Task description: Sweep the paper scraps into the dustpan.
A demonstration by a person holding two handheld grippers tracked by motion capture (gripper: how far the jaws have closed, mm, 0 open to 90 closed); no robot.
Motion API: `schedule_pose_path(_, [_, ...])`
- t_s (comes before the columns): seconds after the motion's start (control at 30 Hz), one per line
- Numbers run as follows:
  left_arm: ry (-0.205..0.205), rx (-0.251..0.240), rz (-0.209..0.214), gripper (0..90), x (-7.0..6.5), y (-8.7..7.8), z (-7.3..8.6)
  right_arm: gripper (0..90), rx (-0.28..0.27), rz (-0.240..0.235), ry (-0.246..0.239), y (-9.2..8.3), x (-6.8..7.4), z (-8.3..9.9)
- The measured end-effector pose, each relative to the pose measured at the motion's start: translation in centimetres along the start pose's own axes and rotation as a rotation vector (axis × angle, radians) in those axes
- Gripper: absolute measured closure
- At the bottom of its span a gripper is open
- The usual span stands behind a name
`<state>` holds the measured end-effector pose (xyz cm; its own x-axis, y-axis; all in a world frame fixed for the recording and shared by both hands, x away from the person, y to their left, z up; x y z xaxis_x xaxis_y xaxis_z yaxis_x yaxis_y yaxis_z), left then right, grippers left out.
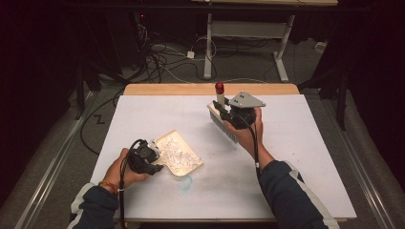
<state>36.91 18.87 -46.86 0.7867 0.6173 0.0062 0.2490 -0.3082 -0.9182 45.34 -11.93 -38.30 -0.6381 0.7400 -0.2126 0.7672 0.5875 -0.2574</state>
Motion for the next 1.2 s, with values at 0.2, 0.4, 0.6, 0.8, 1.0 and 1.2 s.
schedule_pose_path(0.2, [0.001, -0.004, -0.006, 63.4, 0.0, 0.0, 0.0, 70.5, 0.013, -0.024, 0.025, 1.3, 0.5, 1.5])
schedule_pose_path(0.4, [-0.003, 0.005, -0.015, 63.4, -0.2, 0.0, -0.1, 69.8, -0.005, -0.113, 0.032, 1.3, 3.7, 1.7])
schedule_pose_path(0.6, [-0.002, 0.007, -0.019, 63.3, -0.2, 0.1, -0.3, 70.4, -0.030, -0.241, 0.034, 1.3, 7.8, 0.5])
schedule_pose_path(0.8, [-0.001, 0.011, -0.011, 63.4, -0.1, 0.1, -0.5, 70.5, -0.053, -0.291, 0.027, 0.9, 8.9, -0.6])
schedule_pose_path(1.0, [-0.010, 0.007, -0.011, 63.4, -0.1, 0.1, -0.4, 70.5, -0.109, -0.303, 0.011, -1.3, 8.1, -2.6])
schedule_pose_path(1.2, [-0.022, 0.007, -0.002, 63.4, 0.1, 0.0, 0.0, 70.5, -0.095, -0.277, 0.021, -3.1, 6.6, -2.9])
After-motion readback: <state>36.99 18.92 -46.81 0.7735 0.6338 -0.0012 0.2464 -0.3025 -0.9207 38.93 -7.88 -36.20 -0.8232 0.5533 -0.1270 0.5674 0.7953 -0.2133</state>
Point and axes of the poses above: each handheld gripper's, and its own axes: y roughly forward along the jaws, z roughly out of its underside, x roughly to its left, the point moved 1 cm from there along y, roughly forward along the jaws
